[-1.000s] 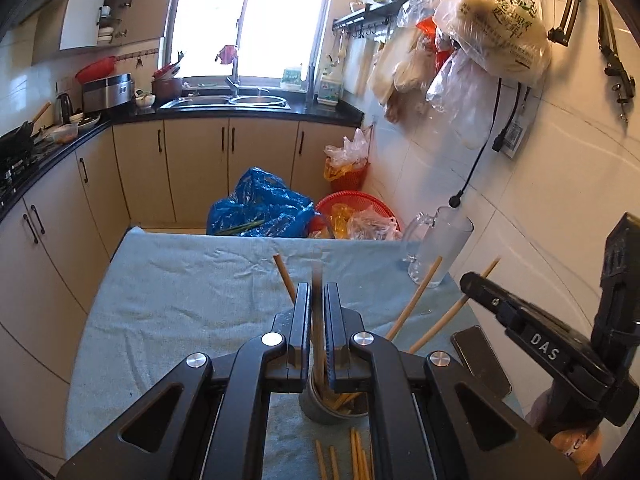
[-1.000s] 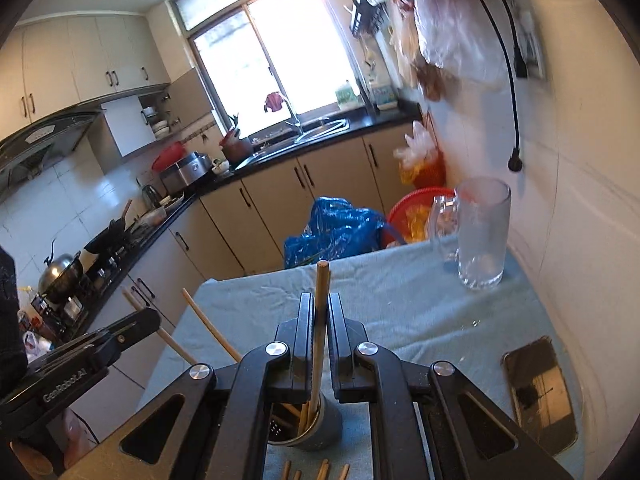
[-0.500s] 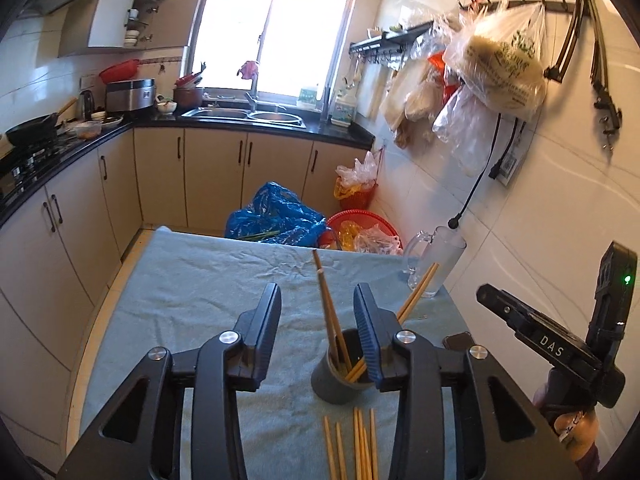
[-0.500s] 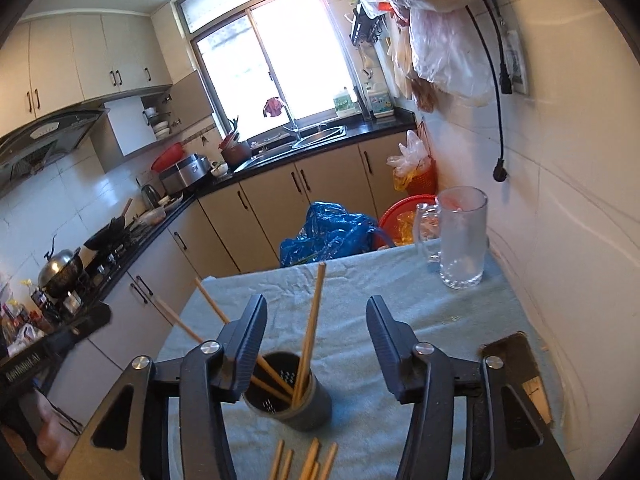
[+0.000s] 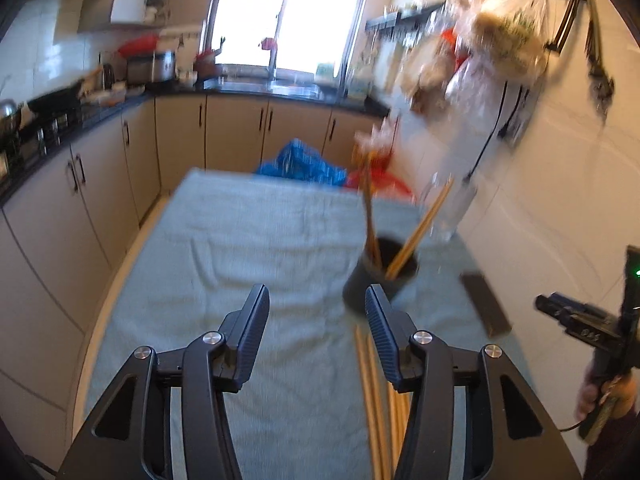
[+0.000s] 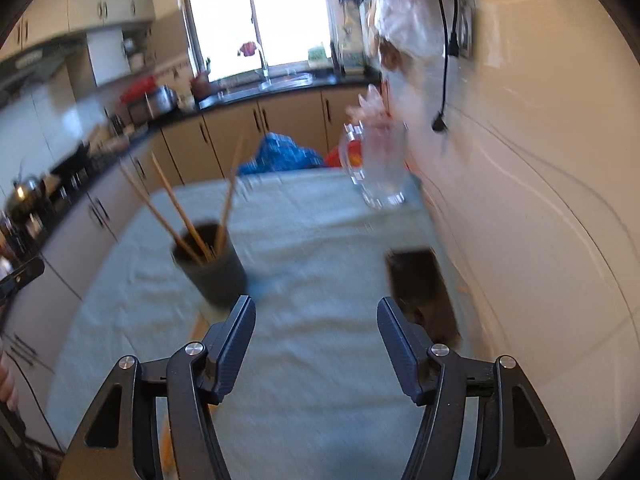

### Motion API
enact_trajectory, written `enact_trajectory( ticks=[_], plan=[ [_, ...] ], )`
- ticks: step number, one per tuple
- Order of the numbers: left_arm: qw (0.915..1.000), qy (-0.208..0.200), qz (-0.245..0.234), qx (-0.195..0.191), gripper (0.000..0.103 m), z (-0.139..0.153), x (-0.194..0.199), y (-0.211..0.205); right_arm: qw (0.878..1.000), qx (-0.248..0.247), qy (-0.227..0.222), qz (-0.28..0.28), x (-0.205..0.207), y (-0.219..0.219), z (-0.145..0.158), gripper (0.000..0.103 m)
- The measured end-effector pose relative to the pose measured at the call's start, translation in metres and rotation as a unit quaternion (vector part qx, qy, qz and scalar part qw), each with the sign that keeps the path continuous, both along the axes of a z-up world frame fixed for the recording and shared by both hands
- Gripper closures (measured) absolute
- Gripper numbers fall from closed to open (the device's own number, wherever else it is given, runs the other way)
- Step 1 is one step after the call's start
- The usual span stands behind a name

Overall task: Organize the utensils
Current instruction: 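Move both open tools back down to the remaining chopsticks, then close the left tool on a wooden chopstick while the right tool grasps another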

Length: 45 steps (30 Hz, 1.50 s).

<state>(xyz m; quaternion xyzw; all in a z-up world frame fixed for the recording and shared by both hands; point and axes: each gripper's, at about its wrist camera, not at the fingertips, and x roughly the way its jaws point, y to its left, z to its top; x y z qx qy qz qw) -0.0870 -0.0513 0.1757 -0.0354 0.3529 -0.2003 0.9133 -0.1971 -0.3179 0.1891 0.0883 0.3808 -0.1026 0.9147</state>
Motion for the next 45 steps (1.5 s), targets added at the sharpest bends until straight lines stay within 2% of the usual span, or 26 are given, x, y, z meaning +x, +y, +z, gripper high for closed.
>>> enact_trajectory(
  ticks=[4,7,8,10,15,18,24,27,29,31,34,37,40,45],
  plan=[
    [0.9975,0.065,-0.022,0.017,0.054,-0.053,0.003,-0.015,0.998,-0.04,0.047,0.015,-0.016,0.006,-0.026,0.03],
    [0.9927,0.104,-0.048,0.038,0.055,-0.09,0.005,-0.035,0.996,-0.044,0.073,0.038,-0.021,0.019,-0.049,0.03],
    [0.9913,0.112,-0.054,0.044,0.057,-0.098,0.006,-0.041,0.995,-0.037,0.08,0.047,-0.021,0.024,-0.059,0.03],
    [0.9871,0.131,-0.07,0.059,0.069,-0.118,0.008,-0.057,0.994,-0.023,0.086,0.059,-0.018,0.03,-0.071,0.03],
    [0.9827,0.148,-0.084,0.072,0.077,-0.142,0.021,-0.085,0.991,0.043,0.09,0.086,0.004,0.045,-0.099,0.035],
    [0.9809,0.157,-0.084,0.078,0.084,-0.15,0.031,-0.095,0.989,0.068,0.096,0.093,0.022,0.051,-0.109,0.036],
    [0.9796,0.162,-0.09,0.077,0.084,-0.153,0.044,-0.105,0.986,0.084,0.099,0.101,0.049,0.067,-0.12,0.038],
    [0.98,0.159,-0.085,0.084,0.088,-0.151,0.051,-0.108,0.986,0.09,0.102,0.094,0.062,0.068,-0.128,0.044],
    [0.9792,0.164,-0.078,0.091,0.096,-0.154,0.055,-0.108,0.986,0.098,0.106,0.086,0.07,0.065,-0.133,0.048],
    [0.9799,0.161,-0.078,0.088,0.097,-0.153,0.058,-0.107,0.985,0.104,0.109,0.079,0.077,0.062,-0.137,0.052],
    [0.9792,0.167,-0.078,0.084,0.097,-0.153,0.062,-0.107,0.986,0.099,0.114,0.073,0.087,0.062,-0.142,0.056],
    [0.9766,0.191,-0.09,0.042,0.097,-0.151,0.064,-0.1,0.986,0.096,0.116,0.07,0.098,0.064,-0.144,0.062],
    [0.9774,0.188,-0.093,0.023,0.097,-0.147,0.062,-0.095,0.987,0.083,0.12,0.068,0.107,0.066,-0.147,0.063],
    [0.9768,0.189,-0.1,0.017,0.097,-0.147,0.062,-0.097,0.99,0.035,0.117,0.072,0.119,0.075,-0.149,0.064]
  ],
)
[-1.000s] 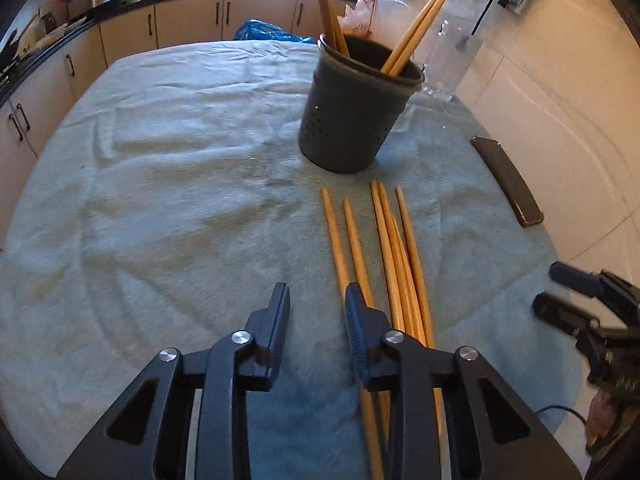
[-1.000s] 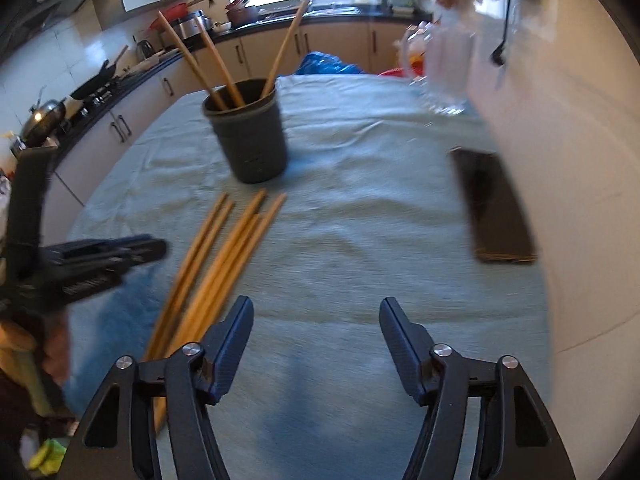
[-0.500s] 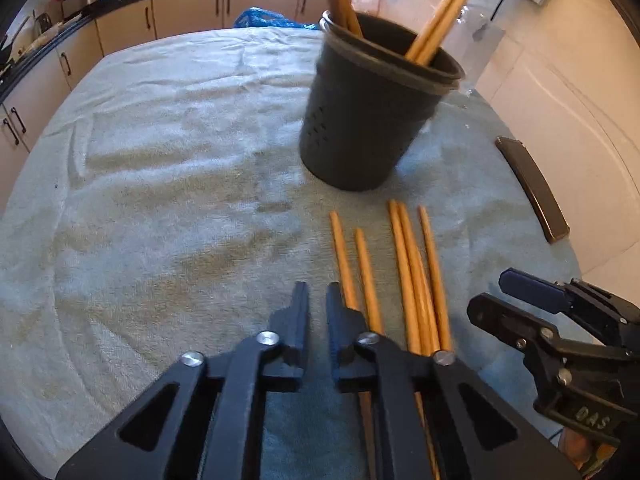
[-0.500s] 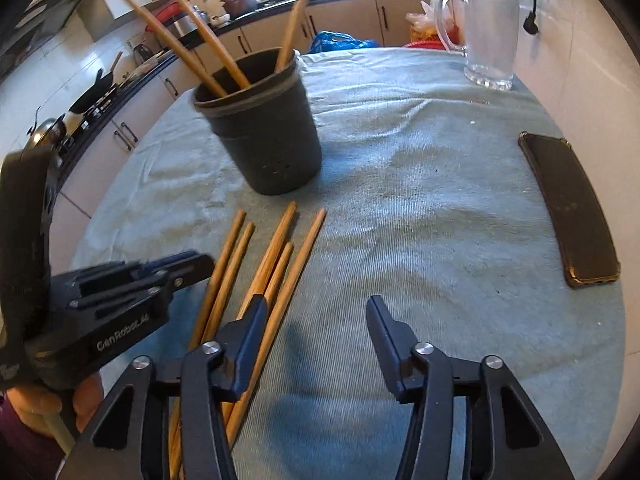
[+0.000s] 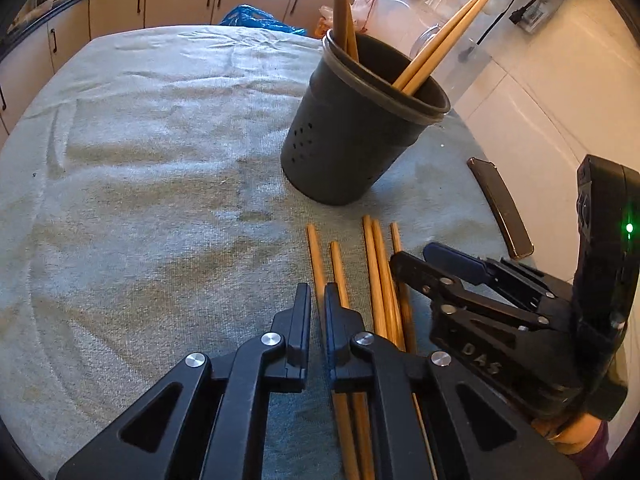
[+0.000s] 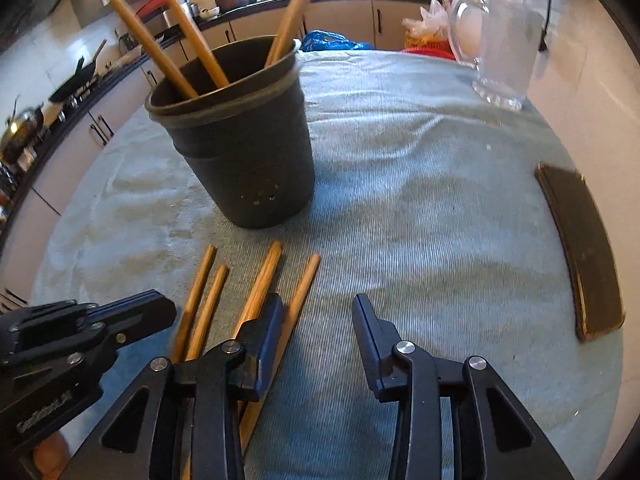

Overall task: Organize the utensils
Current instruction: 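Close the left tool on a wooden chopstick while the right tool grasps another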

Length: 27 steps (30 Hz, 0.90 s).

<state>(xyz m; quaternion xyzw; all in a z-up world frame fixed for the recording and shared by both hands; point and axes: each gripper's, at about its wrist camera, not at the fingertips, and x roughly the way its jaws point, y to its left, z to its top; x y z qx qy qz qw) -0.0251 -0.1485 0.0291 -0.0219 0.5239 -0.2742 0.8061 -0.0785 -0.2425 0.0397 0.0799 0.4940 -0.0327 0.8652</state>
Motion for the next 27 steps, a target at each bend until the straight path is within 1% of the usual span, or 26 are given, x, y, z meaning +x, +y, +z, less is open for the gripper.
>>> enact_trajectory(
  ticks=[2,3,4,7,9,11,15,18,20,25,27],
  plan=[
    [1.0,0.004,-0.002,0.001,0.097,-0.002,0.001,-0.003,0.999,-0.031,0.001,0.007,0.002,0.006,-0.001,0.069],
    [1.0,0.005,-0.003,0.001,0.097,-0.003,0.0,-0.005,0.999,-0.038,0.001,0.007,0.003,0.007,-0.001,0.075],
    [1.0,0.005,-0.004,0.003,0.097,-0.002,0.0,-0.006,0.999,-0.041,0.001,0.007,0.002,0.005,-0.001,0.079],
    [0.9998,0.002,-0.006,0.017,0.097,-0.004,0.003,-0.013,0.999,-0.033,0.003,0.0,-0.004,-0.007,-0.001,0.083],
    [0.9995,0.002,-0.006,0.03,0.097,-0.007,0.006,-0.018,0.999,-0.031,0.004,-0.008,-0.009,-0.016,-0.001,0.083],
    [0.9994,-0.004,-0.006,0.035,0.097,-0.008,0.009,-0.021,1.0,-0.029,0.003,-0.013,-0.016,-0.023,0.0,0.085],
    [0.9983,-0.014,-0.008,0.056,0.097,-0.009,0.009,-0.024,1.0,-0.026,0.003,-0.016,-0.024,-0.028,0.0,0.087],
    [0.9961,-0.028,-0.011,0.083,0.097,-0.008,0.003,-0.015,1.0,-0.023,0.007,-0.013,-0.027,-0.031,0.001,0.088],
    [0.9953,-0.027,-0.006,0.093,0.097,-0.007,0.002,-0.004,1.0,-0.019,0.012,-0.008,-0.032,-0.033,0.001,0.088],
    [0.9965,0.004,0.007,0.083,0.097,-0.008,0.015,0.011,1.0,-0.012,0.024,-0.009,-0.036,-0.036,0.001,0.088],
    [0.9963,0.005,0.008,0.085,0.097,-0.008,0.02,0.009,0.999,-0.018,0.03,-0.015,-0.034,-0.033,0.001,0.088]
  ],
)
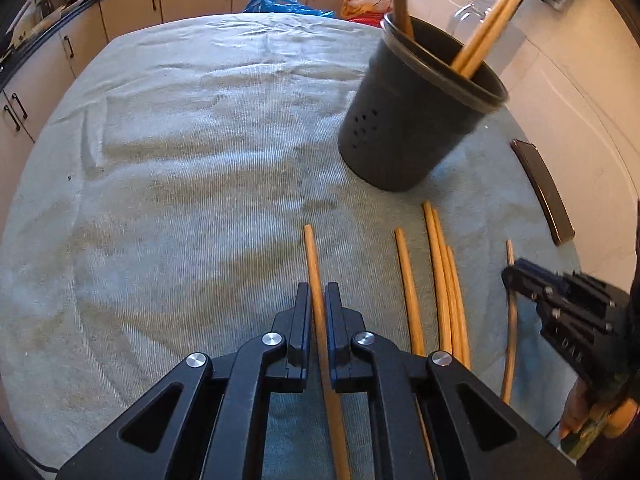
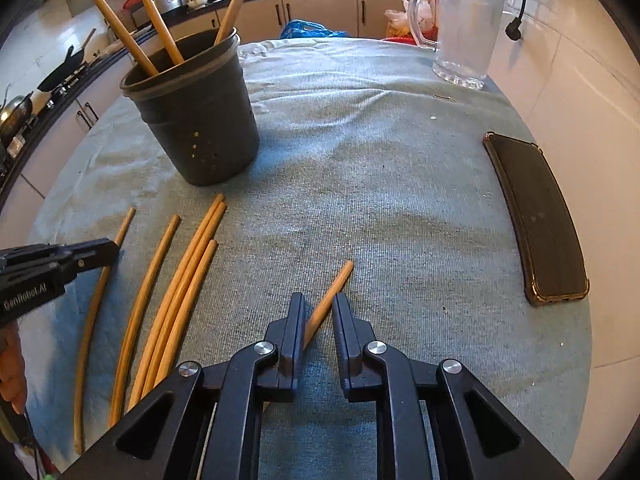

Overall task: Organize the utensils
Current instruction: 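Close the left tool on a wooden chopstick while the right tool grasps another, then lift both held chopsticks up toward the black cup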

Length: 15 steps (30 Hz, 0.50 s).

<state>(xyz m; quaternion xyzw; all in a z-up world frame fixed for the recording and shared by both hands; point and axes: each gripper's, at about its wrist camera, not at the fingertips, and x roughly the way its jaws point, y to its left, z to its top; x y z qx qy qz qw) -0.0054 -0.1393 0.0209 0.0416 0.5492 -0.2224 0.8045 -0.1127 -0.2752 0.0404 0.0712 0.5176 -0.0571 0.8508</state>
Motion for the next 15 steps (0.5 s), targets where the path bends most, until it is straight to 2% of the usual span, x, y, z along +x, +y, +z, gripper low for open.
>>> enact_trajectory(
  ticks=[5,10,15],
  plan=[
    [0.9999,-0.011,0.004,-0.006,0.097,0.001,0.006,-0.004,1.0,-0.02,0.0,-0.001,0.003,0.012,-0.001,0.088],
    [0.9995,-0.01,0.018,-0.022,0.098,0.003,0.006,0.0,1.0,-0.001,-0.014,0.014,0.007,0.016,0.0,0.096],
    [0.9974,-0.059,0.018,-0.036,0.098,0.035,-0.013,0.015,0.998,0.021,-0.052,0.017,-0.004,0.013,0.021,0.097]
  ],
)
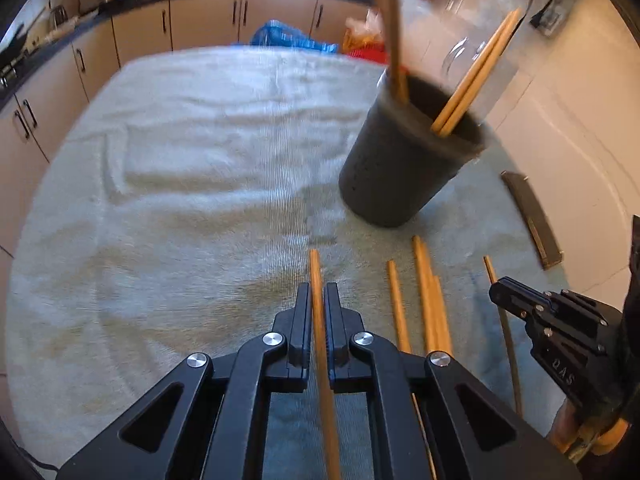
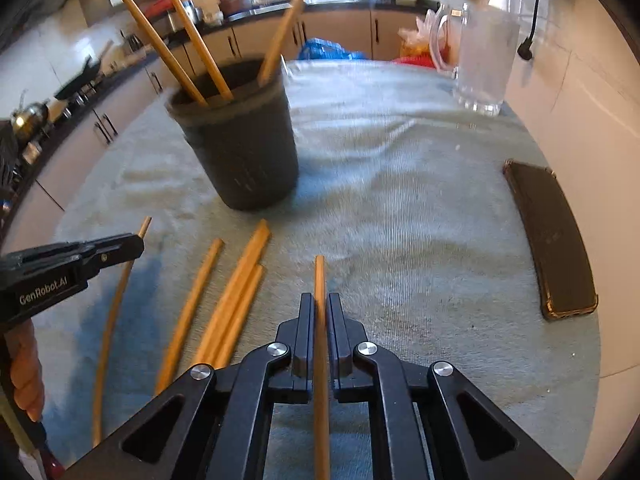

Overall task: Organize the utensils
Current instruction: 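Lift both held chopsticks up toward the black cup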

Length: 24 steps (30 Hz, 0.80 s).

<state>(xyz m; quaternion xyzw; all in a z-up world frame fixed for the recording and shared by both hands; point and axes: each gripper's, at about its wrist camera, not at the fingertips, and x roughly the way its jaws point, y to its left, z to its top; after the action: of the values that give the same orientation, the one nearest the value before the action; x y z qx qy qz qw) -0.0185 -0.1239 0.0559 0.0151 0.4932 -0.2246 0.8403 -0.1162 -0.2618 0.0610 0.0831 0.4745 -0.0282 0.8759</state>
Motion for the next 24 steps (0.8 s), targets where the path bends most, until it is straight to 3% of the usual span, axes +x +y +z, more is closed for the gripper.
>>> enact_trajectory(
  ticks=[12,18,24],
  plan=[
    [0.9907,-0.122,0.007,-0.06,0.098,0.095,-0.071,0.032,0.992,0.004,-0.123,0.001,-0.053,0.014,0.083,0.097],
    [0.9819,-0.182,-0.003,-0.053,0.098,0.122,-0.117,0.039,0.988,-0.013,-0.157,0.008,-0.078,0.024,0.105,0.097],
    [0.978,-0.196,-0.009,-0.07,0.098,0.133,-0.137,0.045,0.983,-0.019,-0.181,0.016,-0.102,0.034,0.122,0.097]
  ],
)
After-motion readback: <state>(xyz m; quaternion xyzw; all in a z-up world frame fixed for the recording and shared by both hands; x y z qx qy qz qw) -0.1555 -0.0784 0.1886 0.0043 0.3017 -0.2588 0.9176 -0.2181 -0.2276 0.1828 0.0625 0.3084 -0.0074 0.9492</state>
